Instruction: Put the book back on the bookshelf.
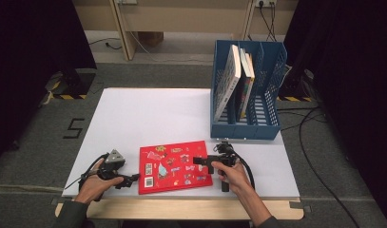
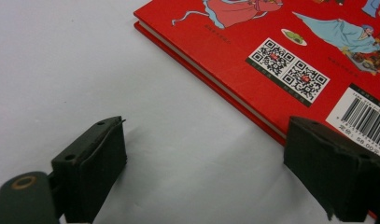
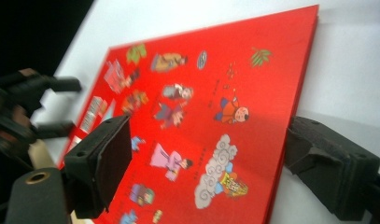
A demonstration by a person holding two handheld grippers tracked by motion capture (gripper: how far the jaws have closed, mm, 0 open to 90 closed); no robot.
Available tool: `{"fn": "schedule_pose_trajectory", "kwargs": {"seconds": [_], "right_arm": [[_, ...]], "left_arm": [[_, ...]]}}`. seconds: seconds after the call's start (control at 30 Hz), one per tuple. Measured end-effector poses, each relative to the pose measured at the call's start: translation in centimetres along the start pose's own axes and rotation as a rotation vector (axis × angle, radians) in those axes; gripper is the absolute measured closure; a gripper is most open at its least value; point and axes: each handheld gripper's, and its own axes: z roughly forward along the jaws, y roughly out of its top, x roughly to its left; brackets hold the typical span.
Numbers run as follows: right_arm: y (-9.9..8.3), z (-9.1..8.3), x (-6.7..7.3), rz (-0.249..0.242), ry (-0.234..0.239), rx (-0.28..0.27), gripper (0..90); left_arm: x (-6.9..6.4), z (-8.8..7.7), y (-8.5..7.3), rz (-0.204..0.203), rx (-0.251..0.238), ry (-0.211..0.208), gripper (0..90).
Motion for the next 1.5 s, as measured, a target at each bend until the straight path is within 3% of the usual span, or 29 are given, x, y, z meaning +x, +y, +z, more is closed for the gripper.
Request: {"fn": "schedule_pose_trajectory", "kwargs": {"seconds": [0.07,0.1,0.37,0.67,0.87,1.17,1.5], "right_arm": [[0.4,-0.4,-0.3,0.062,0.047,-0.048,20.1],[0.7,-0.6,-0.3,0.065,0.062,-0.053,20.2],[2.8,-1.9,1.2,-0.023,0.063,-0.037,24.9],[6.0,-3.3,5.2,-0.166,0.018,0.003,25.9],[7.2,-3.7,7.1,-0.216,0.008,0.019,26.8],[9.3,-3.9,10.9,-0.311,0.003,0.026,28.7],[10.3,-4.7,12.6,-0.351,0.0,0.048,31.1]], "left_arm": [[0.0,0.1,0.0,0.001,0.001,-0.008,9.6],[0.0,0.1,0.0,0.0,0.003,-0.009,8.8],[-0.2,0.3,0.1,0.004,0.003,-0.003,4.8],[-0.6,0.7,0.1,-0.001,0.002,0.013,0.0],[-0.8,0.7,0.1,-0.005,0.0,0.022,0.0],[-1.3,1.0,0.3,0.004,-0.009,0.042,0.0],[-2.2,1.6,0.8,0.002,-0.024,0.06,0.0]]}}
